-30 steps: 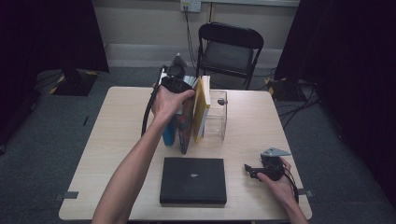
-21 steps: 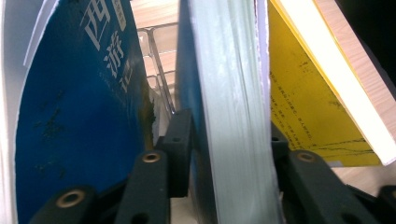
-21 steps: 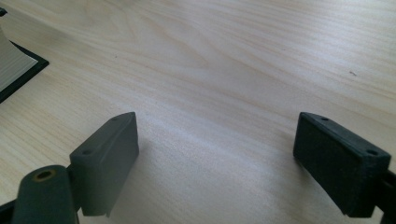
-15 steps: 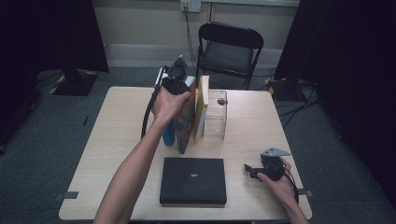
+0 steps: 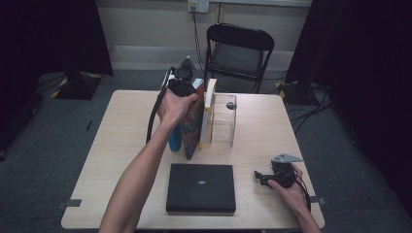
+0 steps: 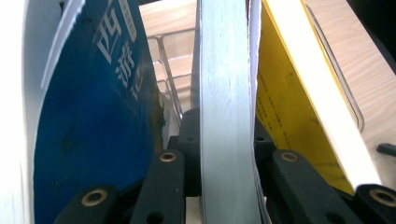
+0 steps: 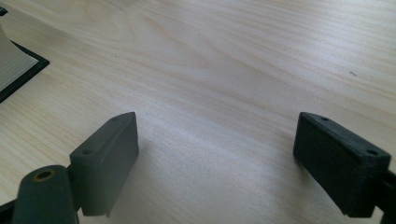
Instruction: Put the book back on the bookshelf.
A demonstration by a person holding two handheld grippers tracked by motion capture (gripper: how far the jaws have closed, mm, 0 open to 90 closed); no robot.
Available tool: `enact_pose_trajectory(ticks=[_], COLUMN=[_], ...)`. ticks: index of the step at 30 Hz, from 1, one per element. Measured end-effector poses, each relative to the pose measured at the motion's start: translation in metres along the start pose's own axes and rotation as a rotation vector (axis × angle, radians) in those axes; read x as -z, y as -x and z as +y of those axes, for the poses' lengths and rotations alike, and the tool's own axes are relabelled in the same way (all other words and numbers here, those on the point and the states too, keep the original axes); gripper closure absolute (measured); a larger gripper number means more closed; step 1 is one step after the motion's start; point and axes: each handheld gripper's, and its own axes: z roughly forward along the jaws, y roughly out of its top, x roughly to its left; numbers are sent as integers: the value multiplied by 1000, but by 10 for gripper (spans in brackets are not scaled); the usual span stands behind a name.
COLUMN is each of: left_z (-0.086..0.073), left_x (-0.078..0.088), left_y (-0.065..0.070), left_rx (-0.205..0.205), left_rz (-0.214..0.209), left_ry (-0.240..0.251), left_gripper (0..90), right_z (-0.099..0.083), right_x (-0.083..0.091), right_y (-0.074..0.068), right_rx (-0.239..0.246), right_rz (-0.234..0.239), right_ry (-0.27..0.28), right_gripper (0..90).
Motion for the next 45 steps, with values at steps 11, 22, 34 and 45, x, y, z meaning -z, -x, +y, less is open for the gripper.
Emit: enact_pose_trajectory(ticks=[11,22,34,45], left_z=[23,24,13,-6], left_x=[-5,-17,-8,5], left_y=[-3,-4,-6,-15], left_rx=[43,46,37,39], left_rz=[18,17,-29,-88], left_ry=[22,26,76,138], left_gripper=[740,732,624,531], right_z=[0,0,0,0], right_x=[0,0,0,0], right_y=[0,0,0,0], right_rx=[1,3,5,5], right_rz=[3,6,6,6], right_ry=[0,0,0,-1], right_gripper=[140,140,141,140])
